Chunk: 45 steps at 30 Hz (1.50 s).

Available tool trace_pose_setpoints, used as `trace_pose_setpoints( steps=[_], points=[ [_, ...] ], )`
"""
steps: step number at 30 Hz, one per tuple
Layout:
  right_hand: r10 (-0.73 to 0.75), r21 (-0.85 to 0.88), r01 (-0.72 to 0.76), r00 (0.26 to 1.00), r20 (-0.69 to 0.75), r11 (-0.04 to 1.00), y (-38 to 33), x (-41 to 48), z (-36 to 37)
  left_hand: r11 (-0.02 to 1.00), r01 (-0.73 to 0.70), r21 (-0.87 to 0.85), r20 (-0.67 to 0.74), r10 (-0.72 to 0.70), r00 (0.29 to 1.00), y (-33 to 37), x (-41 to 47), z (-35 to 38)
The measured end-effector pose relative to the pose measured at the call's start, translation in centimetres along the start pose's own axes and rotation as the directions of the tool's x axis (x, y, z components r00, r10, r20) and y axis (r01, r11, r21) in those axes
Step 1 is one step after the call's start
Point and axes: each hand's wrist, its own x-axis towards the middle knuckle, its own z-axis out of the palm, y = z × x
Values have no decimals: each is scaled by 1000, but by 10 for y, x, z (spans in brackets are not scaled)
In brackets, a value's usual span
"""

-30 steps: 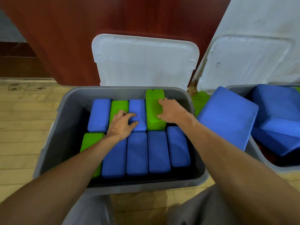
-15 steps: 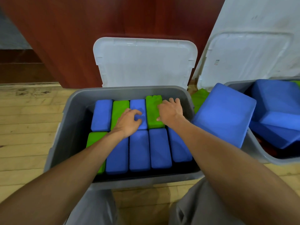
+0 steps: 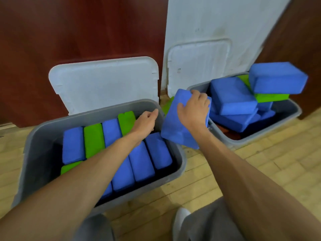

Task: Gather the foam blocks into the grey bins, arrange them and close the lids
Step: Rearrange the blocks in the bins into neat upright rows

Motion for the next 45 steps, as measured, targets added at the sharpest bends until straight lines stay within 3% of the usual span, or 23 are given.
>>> trace_pose_setpoints(
  steps=[3, 6, 9, 13, 19, 21, 23, 25, 27, 30, 35, 38, 42, 45],
  points=[
    [285, 47, -287, 957, 46, 957, 31, -7, -11, 995, 102, -8, 33, -102, 994, 2, 5, 25],
    [487, 13, -513, 821, 297, 858, 65, -9, -2, 988, 148, -48, 74, -145, 987, -4, 5, 48],
    [445, 46, -562, 701, 557, 826, 80, -13, 7, 981, 138, -134, 77, -128, 989, -9, 3, 59],
    [357, 334, -597, 748, 559, 729, 72, -14, 4, 964, 187, -190, 71, -176, 982, -8, 3, 50],
    [208, 681, -468, 878, 431, 563, 13, -9, -14, 869, 211, -447, 185, -141, 972, 1, -9, 5],
    [203, 684, -381, 922, 329, 622, -7, -10, -16, 884, 210, -418, 207, -133, 969, 3, -12, -12],
    [167, 641, -268, 962, 215, 719, -21, -12, -18, 946, 176, -272, 196, -124, 973, 1, -18, -27],
    [82, 593, -142, 989, 127, 792, -29, -13, -22, 990, 106, -89, 150, -92, 984, -4, -24, -40],
    [3, 552, -46, 997, 78, 833, -31, -15, -28, 998, 36, -57, 72, -32, 997, -11, -29, -48],
    [-64, 453, 21, 995, 80, 891, -31, -21, -30, 992, -36, -121, -21, 34, 999, -17, -35, -59],
    [-69, 317, 24, 989, 133, 948, -29, -33, -23, 989, -37, -144, -33, 33, 999, -23, -45, -73],
    [-42, 338, -6, 990, 132, 941, -27, -35, -17, 992, -39, -123, -46, 34, 998, -30, -51, -77],
    [-150, 395, 79, 977, 152, 915, -36, -36, -5, 987, -60, -150, -48, 53, 997, -33, -55, -75],
    [-216, 437, 76, 935, 281, 896, -47, -36, 3, 974, -66, -219, -10, 66, 998, -26, -53, -64]
  ],
)
